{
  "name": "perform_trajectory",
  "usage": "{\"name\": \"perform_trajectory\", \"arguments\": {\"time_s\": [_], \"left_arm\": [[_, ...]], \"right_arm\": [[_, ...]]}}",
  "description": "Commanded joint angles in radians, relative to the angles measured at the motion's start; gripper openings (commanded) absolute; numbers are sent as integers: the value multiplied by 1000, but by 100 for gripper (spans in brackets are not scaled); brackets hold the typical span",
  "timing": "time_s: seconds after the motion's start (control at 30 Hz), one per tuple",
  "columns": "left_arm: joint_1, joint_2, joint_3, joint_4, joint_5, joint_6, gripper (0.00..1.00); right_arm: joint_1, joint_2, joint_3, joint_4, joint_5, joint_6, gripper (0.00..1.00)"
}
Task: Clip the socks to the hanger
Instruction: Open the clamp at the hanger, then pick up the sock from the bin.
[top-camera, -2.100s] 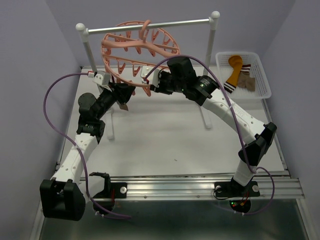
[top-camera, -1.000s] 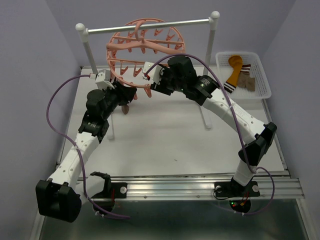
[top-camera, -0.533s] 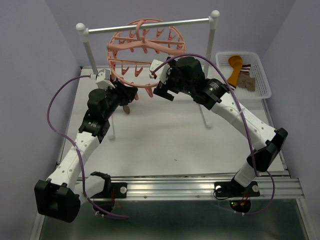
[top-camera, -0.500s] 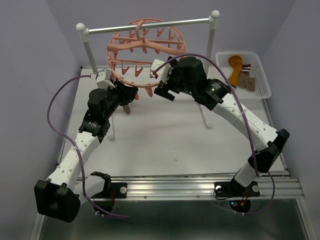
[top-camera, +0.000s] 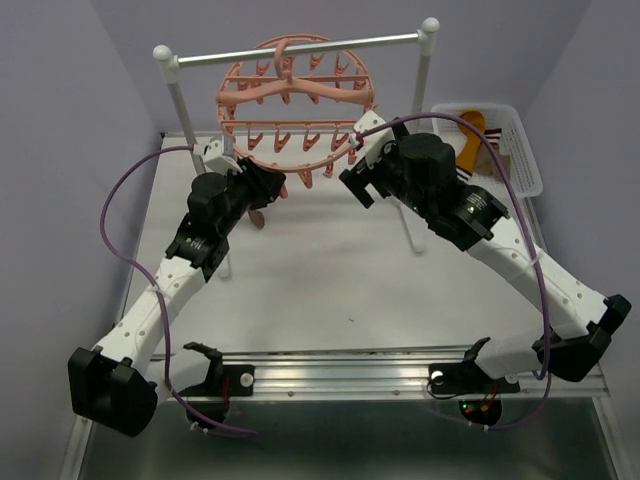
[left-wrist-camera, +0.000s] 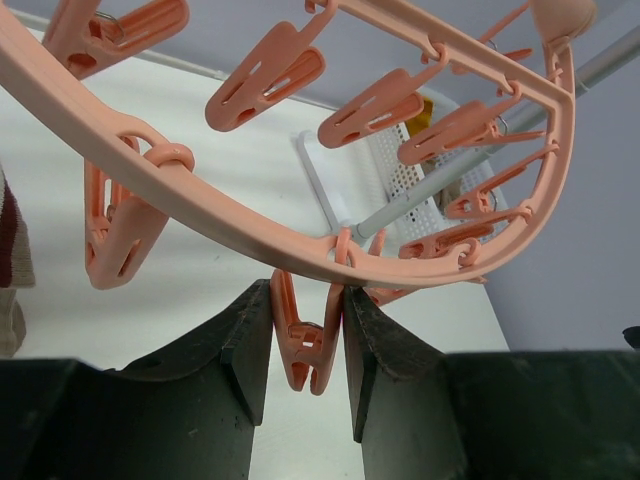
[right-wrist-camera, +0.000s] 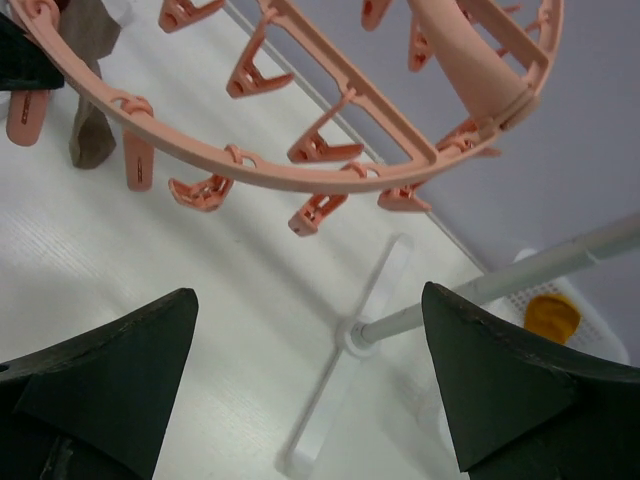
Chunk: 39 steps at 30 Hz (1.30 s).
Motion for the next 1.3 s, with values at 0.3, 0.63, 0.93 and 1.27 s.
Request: {"name": "perform_trajectory", "arguments": {"time_s": [0.3, 0.63, 0.93, 1.27], "left_arm": [[-13, -11, 19, 143, -57, 42, 0], [-30, -8, 25, 137, -75, 41, 0], [-39, -5, 28, 126, -89, 33, 0], [-59, -11, 36, 120, -100, 35, 0]], "right_arm": [[-3, -144, -156, 136, 365, 222, 100], [-448, -84, -152, 102, 255, 426, 100], [-739, 336, 118, 12, 56, 570, 100], [-911, 758, 407, -120, -96, 630, 93]]}}
